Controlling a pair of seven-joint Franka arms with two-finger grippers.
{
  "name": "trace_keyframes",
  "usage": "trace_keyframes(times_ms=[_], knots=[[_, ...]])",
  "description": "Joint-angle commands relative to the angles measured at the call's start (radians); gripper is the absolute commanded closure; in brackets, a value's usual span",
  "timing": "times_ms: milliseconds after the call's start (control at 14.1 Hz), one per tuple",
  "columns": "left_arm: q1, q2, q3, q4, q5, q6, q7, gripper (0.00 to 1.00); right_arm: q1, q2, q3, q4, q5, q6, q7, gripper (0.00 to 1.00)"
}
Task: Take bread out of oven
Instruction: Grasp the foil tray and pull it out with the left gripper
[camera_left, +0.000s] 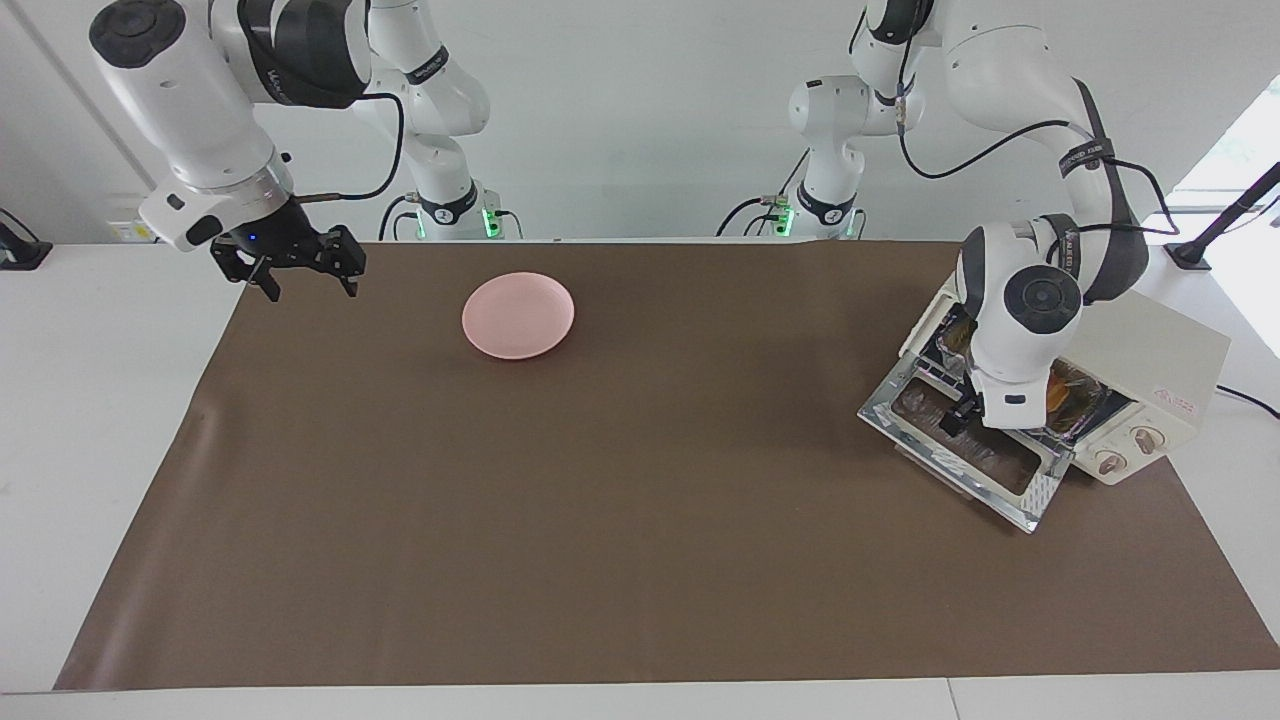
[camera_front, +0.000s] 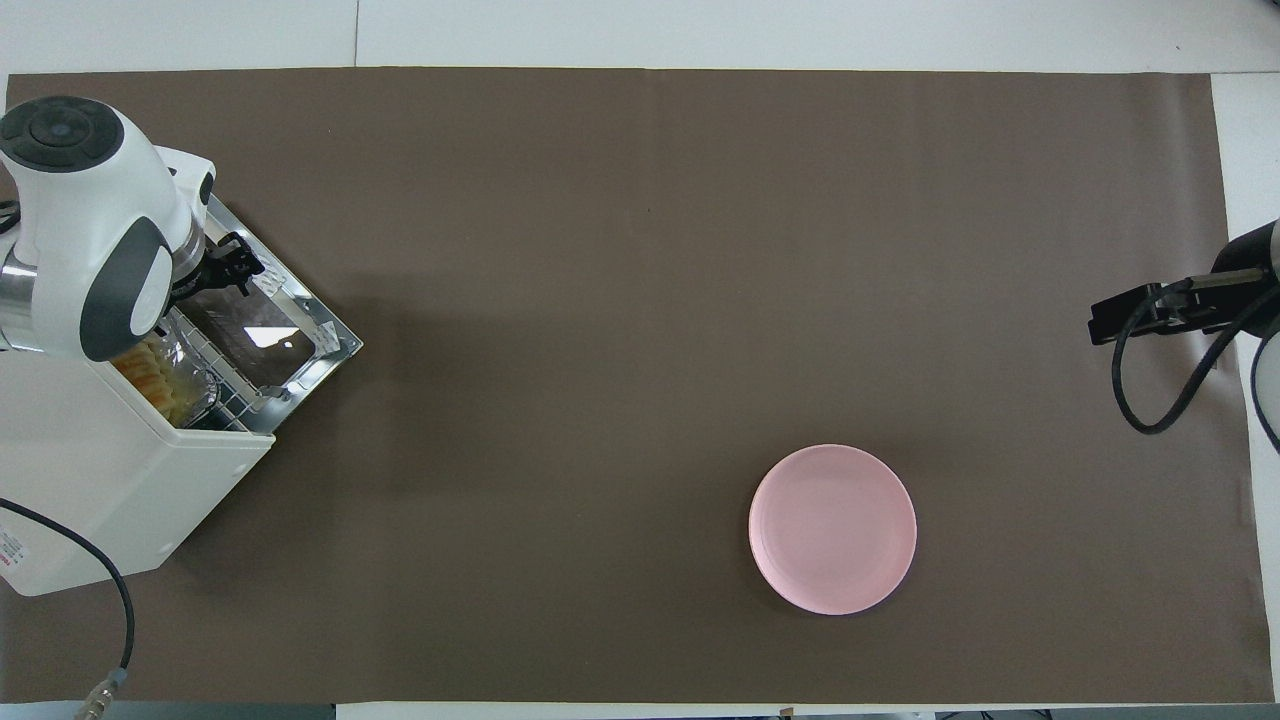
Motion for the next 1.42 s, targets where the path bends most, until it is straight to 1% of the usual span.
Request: trace_keyframes(times_ms=[0,142,213,284,355,426,496,638,851,993,1064,1135,1206,1277,1348], knots=[[0.0,-0.033,0.0,-0.066,0.027,0.054,-0.019,0.0,-0.011,-0.015,0.009,-0.009,-0.011,-0.008,-0.027,0.0],[0.0,-0.033,0.0,-0.09,0.027,0.077,-0.018,0.01,-0.011,-0.015,0.009,-0.009,-0.011,-0.008,-0.027,0.0],[0.003,-0.037,0.002,-0.106,0.028,0.089,-0.015,0.11,-0.011,-0.015,0.009,-0.009,-0.011,-0.008,-0.027,0.0],[0.004,-0.037,0.002,-0.113,0.027,0.094,-0.013,0.36,-0.011,-0.015,0.009,-0.009,-0.011,-0.008,-0.027,0.0],[0.004,-0.037,0.002,-0.113,0.028,0.092,-0.01,0.64,-0.011,-0.015,0.009,-0.009,-0.011,-0.008,-0.027,0.0],[0.005,-0.039,0.002,-0.113,0.028,0.092,0.002,0.98,-0.011,-0.015,0.009,-0.009,-0.011,-0.008,-0.026,0.0],[0.011,-0.039,0.002,-0.112,0.028,0.092,0.037,1.0,-0.011,-0.015,0.009,-0.009,-0.011,-0.008,-0.026,0.0],[0.017,-0.034,0.0,-0.1,0.028,0.103,0.079,1.0,-0.011,-0.015,0.009,-0.009,-0.011,-0.008,-0.027,0.0],[-0.006,-0.001,-0.005,-0.025,0.023,0.132,0.11,1.0,-0.011,-0.015,0.009,-0.009,-0.011,-0.008,-0.027,0.0],[-0.056,0.05,-0.008,0.073,0.016,0.119,0.11,1.0,-0.011,-0.015,0.009,-0.009,-0.011,-0.008,-0.027,0.0],[-0.093,0.099,-0.008,0.157,-0.007,0.102,0.11,1.0,-0.011,-0.015,0.009,-0.009,-0.011,-0.008,-0.027,0.0],[-0.13,0.153,-0.006,0.24,-0.059,0.07,0.11,1.0,-0.011,-0.015,0.009,-0.009,-0.011,-0.008,-0.027,0.0],[-0.165,0.205,-0.008,0.334,-0.093,0.015,0.113,1.0,-0.011,-0.015,0.009,-0.009,-0.011,-0.008,-0.026,0.0],[-0.221,0.236,-0.014,0.382,-0.096,0.004,0.13,1.0,-0.011,-0.015,0.009,-0.009,-0.011,-0.008,-0.026,0.0],[-0.284,0.251,-0.015,0.394,-0.104,0.008,0.13,1.0,-0.011,-0.015,0.009,-0.009,-0.011,-0.008,-0.027,0.0]])
